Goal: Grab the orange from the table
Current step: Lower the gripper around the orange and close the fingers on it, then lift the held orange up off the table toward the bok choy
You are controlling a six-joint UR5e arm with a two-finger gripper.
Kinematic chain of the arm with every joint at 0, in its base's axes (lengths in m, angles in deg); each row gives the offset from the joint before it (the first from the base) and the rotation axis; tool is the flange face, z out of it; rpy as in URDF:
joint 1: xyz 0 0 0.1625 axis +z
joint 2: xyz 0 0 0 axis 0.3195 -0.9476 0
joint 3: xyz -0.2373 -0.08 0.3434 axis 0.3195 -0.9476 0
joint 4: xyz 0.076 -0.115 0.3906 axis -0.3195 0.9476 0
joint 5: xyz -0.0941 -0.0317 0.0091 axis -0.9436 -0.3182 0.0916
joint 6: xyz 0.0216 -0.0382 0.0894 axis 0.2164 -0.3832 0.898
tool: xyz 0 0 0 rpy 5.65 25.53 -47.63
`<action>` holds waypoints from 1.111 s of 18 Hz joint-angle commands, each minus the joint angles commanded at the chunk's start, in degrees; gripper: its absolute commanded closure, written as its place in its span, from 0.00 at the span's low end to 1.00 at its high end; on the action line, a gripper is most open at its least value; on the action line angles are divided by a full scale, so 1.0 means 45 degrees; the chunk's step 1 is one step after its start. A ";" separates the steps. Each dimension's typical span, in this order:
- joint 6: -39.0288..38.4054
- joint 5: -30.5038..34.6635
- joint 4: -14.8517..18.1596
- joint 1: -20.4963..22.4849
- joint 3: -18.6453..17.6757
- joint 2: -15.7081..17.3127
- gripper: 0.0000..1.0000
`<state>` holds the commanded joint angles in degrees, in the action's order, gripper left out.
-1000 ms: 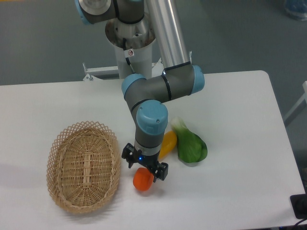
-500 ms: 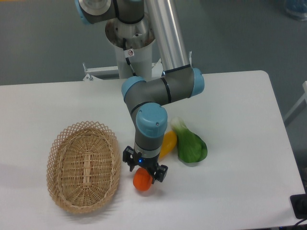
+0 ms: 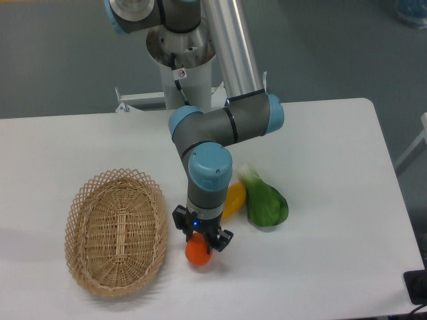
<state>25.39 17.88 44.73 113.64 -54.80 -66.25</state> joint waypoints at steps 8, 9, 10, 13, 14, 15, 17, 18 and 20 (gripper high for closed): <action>0.0447 0.0214 0.0155 0.0233 0.0565 0.0797 0.45; 0.0740 0.0215 0.0214 0.0466 0.0702 0.1052 0.45; 0.1168 0.0176 0.0640 0.0875 0.0955 0.1306 0.45; 0.2203 0.0214 0.2921 0.1016 0.2086 0.1523 0.45; 0.2497 0.0234 0.3664 0.1035 0.2457 0.1543 0.45; 0.2674 0.0234 0.4155 0.1054 0.2867 0.1582 0.45; 0.2793 0.0312 0.4898 0.1190 0.3609 0.1718 0.45; 0.2929 0.0332 0.5154 0.1365 0.3768 0.1854 0.45; 0.3726 0.0332 0.5487 0.1581 0.3867 0.2166 0.45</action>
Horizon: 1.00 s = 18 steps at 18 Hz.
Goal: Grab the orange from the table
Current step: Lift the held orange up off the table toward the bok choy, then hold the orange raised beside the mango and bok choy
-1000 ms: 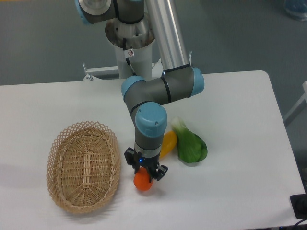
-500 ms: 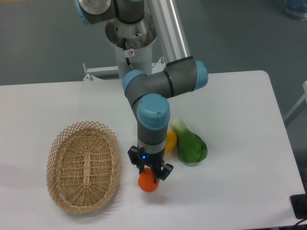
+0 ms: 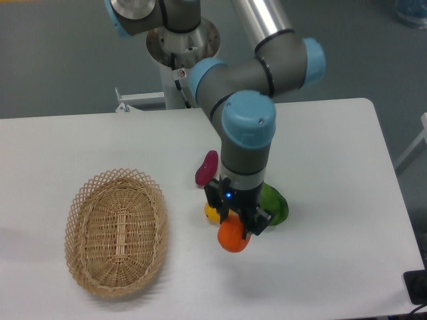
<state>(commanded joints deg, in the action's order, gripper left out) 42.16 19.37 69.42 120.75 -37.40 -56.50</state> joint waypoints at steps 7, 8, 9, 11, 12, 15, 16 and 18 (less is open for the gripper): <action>0.0784 -0.0058 0.0488 0.0430 0.0137 0.0586 0.44; 0.0845 -0.0097 0.0508 0.0528 0.0176 0.0627 0.44; 0.0845 -0.0098 0.0528 0.0567 0.0176 0.0646 0.44; 0.0865 -0.0117 0.0509 0.0587 0.0176 0.0646 0.44; 0.0845 -0.0117 0.0509 0.0607 0.0176 0.0646 0.44; 0.0845 -0.0137 0.0509 0.0665 0.0176 0.0646 0.44; 0.0845 -0.0137 0.0509 0.0665 0.0176 0.0646 0.44; 0.0845 -0.0370 0.0509 0.0743 0.0137 0.0666 0.44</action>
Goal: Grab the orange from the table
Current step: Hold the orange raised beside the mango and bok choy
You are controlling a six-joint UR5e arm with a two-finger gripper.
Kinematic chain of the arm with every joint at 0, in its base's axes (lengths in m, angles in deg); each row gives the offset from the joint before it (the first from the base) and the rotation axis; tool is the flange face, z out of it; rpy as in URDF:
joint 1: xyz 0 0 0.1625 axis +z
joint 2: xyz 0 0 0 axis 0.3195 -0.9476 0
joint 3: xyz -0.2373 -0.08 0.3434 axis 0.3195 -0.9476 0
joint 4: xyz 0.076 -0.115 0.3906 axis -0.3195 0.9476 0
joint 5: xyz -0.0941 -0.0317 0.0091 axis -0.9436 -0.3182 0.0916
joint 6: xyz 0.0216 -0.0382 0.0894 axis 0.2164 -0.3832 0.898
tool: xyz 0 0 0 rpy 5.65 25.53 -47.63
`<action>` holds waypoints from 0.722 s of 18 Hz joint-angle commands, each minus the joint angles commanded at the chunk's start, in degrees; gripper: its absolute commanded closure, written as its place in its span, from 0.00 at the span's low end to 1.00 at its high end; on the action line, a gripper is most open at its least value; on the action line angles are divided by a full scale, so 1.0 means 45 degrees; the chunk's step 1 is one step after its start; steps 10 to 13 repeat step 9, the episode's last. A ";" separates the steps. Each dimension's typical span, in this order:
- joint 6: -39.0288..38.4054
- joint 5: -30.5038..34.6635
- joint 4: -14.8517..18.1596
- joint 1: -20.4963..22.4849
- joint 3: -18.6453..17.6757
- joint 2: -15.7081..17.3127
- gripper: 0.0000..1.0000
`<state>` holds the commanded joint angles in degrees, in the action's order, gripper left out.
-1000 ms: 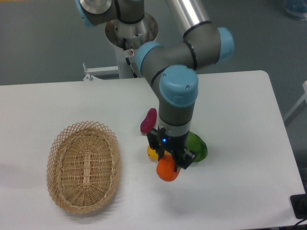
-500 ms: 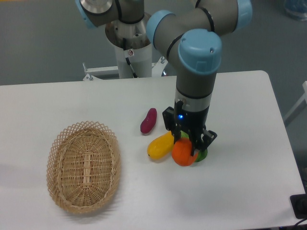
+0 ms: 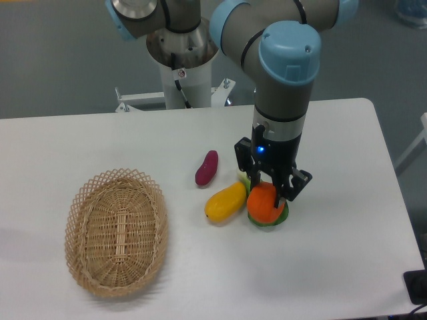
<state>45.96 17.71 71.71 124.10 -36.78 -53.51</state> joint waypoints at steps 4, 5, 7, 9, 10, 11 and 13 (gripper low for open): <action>0.0000 -0.0118 0.0000 0.0079 -0.0059 0.0097 0.44; 0.0000 -0.0138 0.0000 0.0098 -0.0059 0.0098 0.44; 0.0000 -0.0254 0.0000 0.0098 -0.0039 0.0117 0.44; 0.0000 -0.0275 -0.0019 0.0118 -0.0020 0.0117 0.44; 0.0000 -0.0275 -0.0019 0.0118 -0.0020 0.0117 0.44; 0.0000 -0.0275 -0.0019 0.0118 -0.0020 0.0117 0.44; 0.0000 -0.0275 -0.0019 0.0118 -0.0020 0.0117 0.44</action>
